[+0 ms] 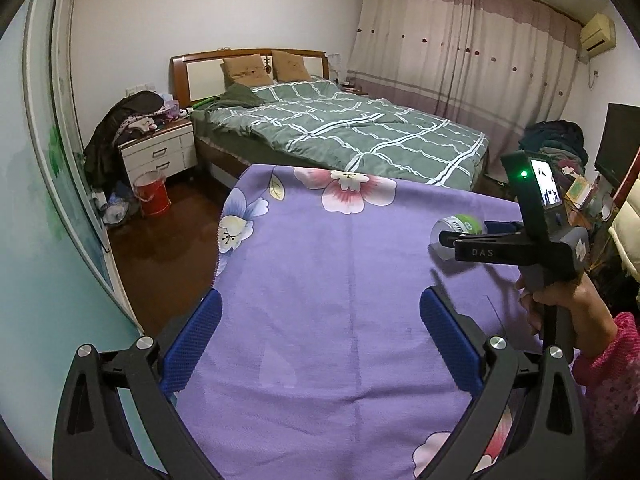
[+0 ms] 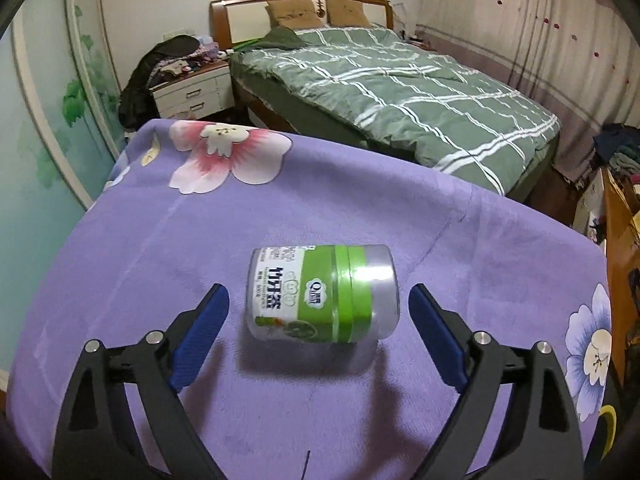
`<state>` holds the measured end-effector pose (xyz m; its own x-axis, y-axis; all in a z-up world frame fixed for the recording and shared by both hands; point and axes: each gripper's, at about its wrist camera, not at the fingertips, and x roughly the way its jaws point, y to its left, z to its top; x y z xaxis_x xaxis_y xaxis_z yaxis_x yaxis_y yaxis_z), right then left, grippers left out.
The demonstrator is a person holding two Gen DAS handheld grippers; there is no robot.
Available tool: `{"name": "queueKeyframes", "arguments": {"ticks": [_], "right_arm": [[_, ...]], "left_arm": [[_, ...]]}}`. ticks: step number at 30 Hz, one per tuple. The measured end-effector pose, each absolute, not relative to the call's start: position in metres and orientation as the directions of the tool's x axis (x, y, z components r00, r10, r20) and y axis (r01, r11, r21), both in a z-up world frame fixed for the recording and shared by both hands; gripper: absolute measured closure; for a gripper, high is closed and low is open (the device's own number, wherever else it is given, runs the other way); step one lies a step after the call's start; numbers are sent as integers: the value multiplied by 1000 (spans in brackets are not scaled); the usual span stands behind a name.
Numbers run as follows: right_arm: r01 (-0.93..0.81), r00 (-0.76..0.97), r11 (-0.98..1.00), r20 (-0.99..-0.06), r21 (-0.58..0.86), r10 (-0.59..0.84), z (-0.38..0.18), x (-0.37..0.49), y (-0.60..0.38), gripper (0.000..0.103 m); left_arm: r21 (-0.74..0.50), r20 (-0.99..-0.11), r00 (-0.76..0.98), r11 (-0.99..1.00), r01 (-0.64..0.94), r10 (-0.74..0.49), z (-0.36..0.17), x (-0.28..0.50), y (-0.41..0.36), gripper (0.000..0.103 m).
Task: Collect trash
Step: 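Move the right tool to the green-capped jar and grasp it, then carry the jar with the right tool into the bin and release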
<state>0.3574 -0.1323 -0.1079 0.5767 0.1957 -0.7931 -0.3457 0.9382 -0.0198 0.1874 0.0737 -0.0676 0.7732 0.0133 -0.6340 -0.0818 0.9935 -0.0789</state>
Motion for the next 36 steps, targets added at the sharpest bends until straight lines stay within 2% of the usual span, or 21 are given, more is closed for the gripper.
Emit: {"name": "queueKeyframes", "arguments": {"ticks": [4, 12, 26, 36], "right_arm": [[-330, 562, 944, -803, 4, 200, -110, 358, -136, 35], [-306, 594, 952, -778, 16, 204, -93, 330, -155, 36], [-152, 687, 984, -706, 91, 172, -56, 208, -274, 36], [161, 724, 984, -687, 79, -64, -63, 142, -414, 36]], "left_arm": [[-84, -635, 773, 993, -83, 11, -68, 186, 74, 5], [-76, -628, 778, 995, -58, -2, -64, 182, 65, 5], [-70, -629, 772, 996, 61, -92, -61, 175, -1, 5], [-36, -627, 762, 983, 181, -163, -52, 173, -71, 5]]}}
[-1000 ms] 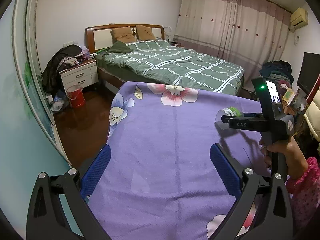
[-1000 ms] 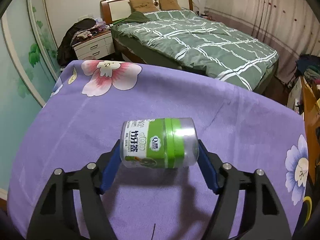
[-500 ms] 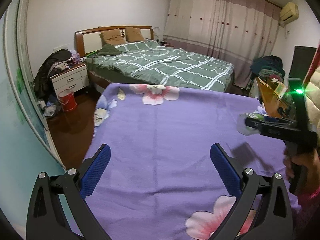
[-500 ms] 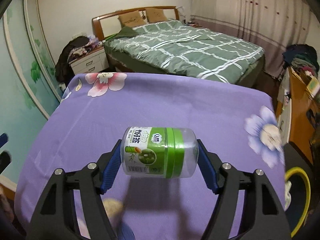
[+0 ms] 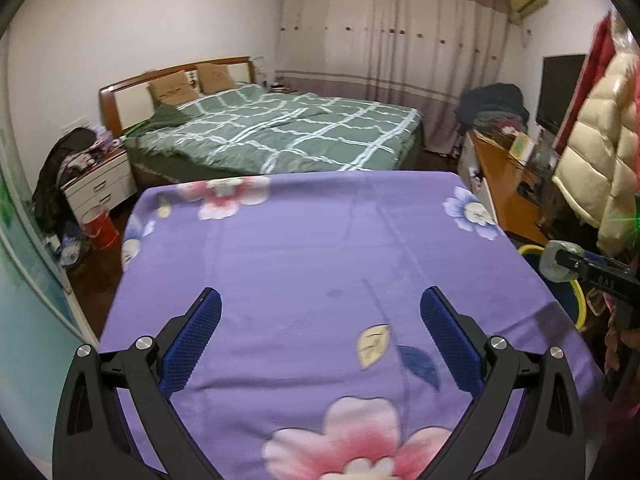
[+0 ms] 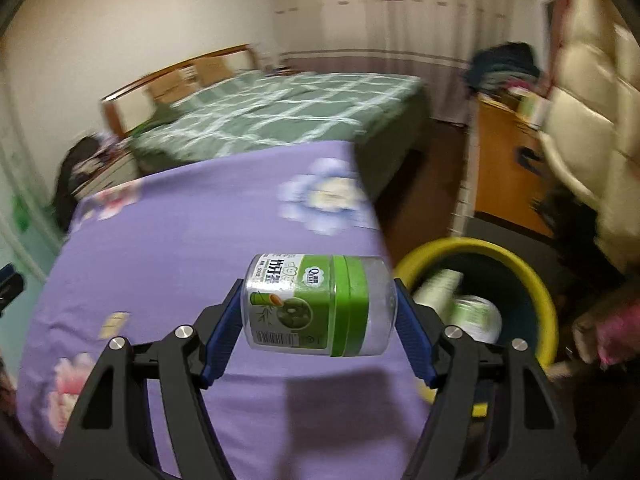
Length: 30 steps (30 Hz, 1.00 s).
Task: Collect trash
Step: 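Carry the jar with the right tool into the bin and release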
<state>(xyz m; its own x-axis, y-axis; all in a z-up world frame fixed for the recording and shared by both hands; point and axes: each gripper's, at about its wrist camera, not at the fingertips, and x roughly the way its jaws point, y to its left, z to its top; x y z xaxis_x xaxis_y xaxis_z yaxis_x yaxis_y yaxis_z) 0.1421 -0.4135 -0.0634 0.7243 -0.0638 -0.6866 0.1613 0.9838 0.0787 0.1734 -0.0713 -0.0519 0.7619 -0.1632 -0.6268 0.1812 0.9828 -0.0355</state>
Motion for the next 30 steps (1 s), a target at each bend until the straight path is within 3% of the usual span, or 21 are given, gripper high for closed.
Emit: {"name": "queueKeyframes", "arguments": {"ticks": [6, 15, 17, 30], "right_arm": [[306, 675, 950, -718, 64, -169, -85, 138, -483, 36], [375, 603, 924, -775, 67, -189, -125, 159, -530, 35], [395, 605, 917, -767, 53, -216, -124, 158, -533, 25], [276, 731, 959, -662, 60, -169, -65, 89, -454, 19]], "left_arm": [[-23, -638, 741, 968, 252, -208, -52, 177, -115, 5], [2, -652, 720, 949, 315, -238, -50, 180, -155, 5], [-3, -652, 718, 948, 320, -244, -48, 179, -157, 5], [-58, -616, 760, 974, 218, -207, -37, 162, -107, 5]]}}
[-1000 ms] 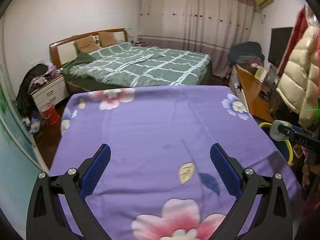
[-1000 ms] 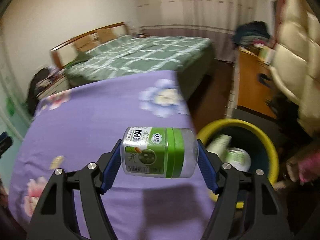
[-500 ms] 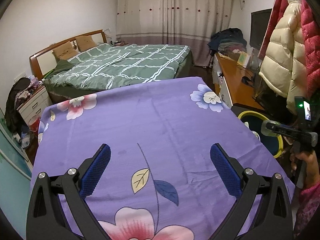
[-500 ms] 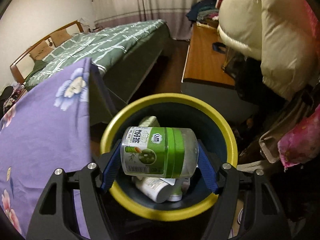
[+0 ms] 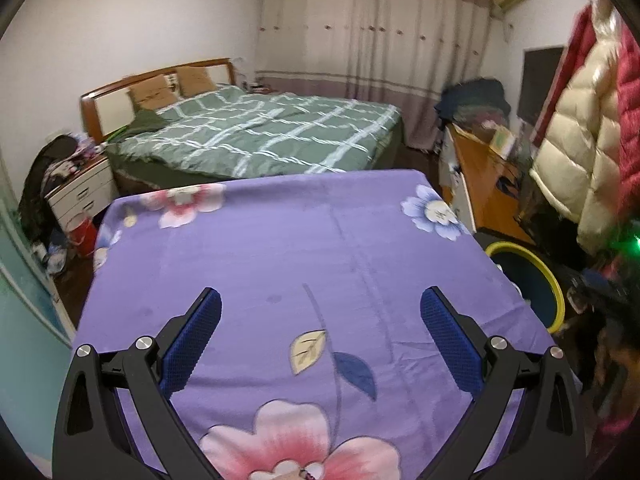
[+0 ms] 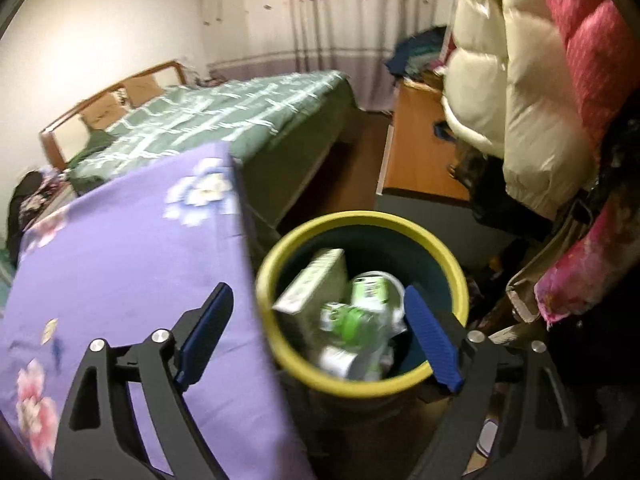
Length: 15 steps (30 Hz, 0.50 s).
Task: Collect trash
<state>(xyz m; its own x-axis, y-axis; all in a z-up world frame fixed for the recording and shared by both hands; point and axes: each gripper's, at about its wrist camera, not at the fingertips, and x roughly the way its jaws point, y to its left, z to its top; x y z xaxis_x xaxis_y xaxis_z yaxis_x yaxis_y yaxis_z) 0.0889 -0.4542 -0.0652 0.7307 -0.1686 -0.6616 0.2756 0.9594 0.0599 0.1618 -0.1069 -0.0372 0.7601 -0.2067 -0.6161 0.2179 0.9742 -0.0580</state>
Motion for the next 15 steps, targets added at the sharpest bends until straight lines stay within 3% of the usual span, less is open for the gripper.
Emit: {"name": "queueKeyframes", "arguments": {"ticks": [5, 15], "right_arm": [[218, 767, 973, -631, 78, -121, -47, 55, -426, 16], [169, 821, 984, -560, 56, -109, -14, -7, -388, 11]], "left_arm": [[-23, -557, 820, 989, 147, -135, -25, 129, -76, 5], [-76, -505, 854, 992, 98, -122, -4, 56, -27, 5]]}}
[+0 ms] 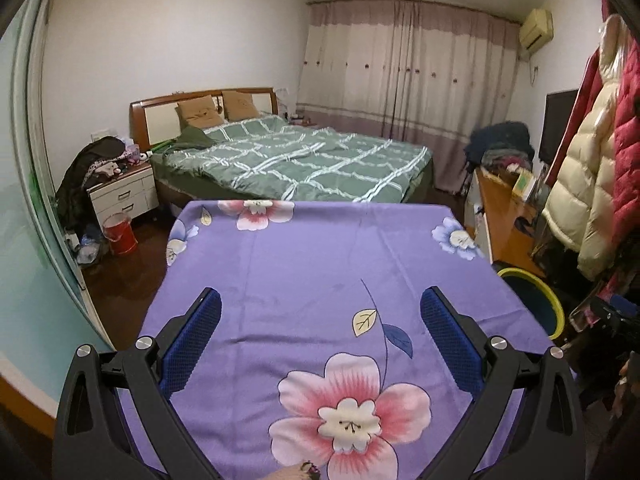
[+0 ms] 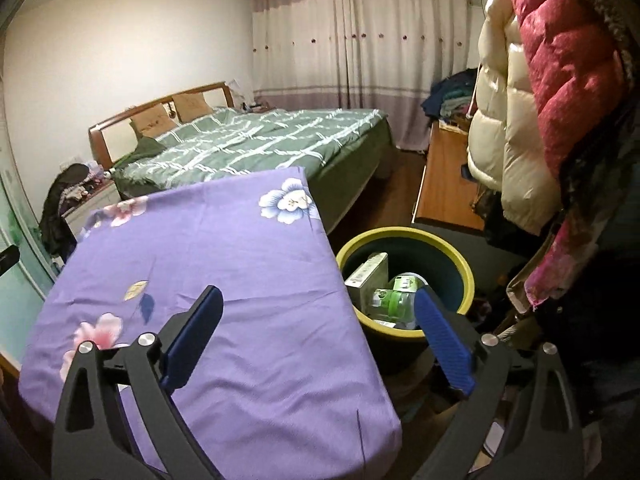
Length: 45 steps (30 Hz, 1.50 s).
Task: Collect trash
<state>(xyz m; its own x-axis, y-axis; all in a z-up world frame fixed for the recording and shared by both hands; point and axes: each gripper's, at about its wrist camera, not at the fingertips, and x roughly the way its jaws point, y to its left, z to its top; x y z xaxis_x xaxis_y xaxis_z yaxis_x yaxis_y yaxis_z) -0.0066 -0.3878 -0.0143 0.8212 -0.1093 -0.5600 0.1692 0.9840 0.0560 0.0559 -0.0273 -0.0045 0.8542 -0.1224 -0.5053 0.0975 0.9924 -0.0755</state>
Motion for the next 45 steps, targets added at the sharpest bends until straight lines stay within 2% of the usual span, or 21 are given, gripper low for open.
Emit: {"name": "queueKeyframes", "arguments": {"ticks": [7, 18, 34, 45], "right_arm": [[156, 845, 987, -523, 43, -111, -3, -32, -378, 9], [144, 844, 988, -527, 48, -97, -5, -36, -368, 8], [153, 829, 987, -551, 51, -100, -11, -20, -370, 7], [151, 825, 987, -557, 53, -96, -14, -16, -369, 7]], "left_arm": [[-57, -446, 885, 991, 123, -135, 8, 12, -33, 5], [-25, -441, 894, 997, 78, -81, 5, -7, -29, 5], [-38, -502, 862, 997, 63, -73, -13, 20, -18, 5], [-25, -498, 865, 998, 53, -59, -15, 21, -17, 5]]}}
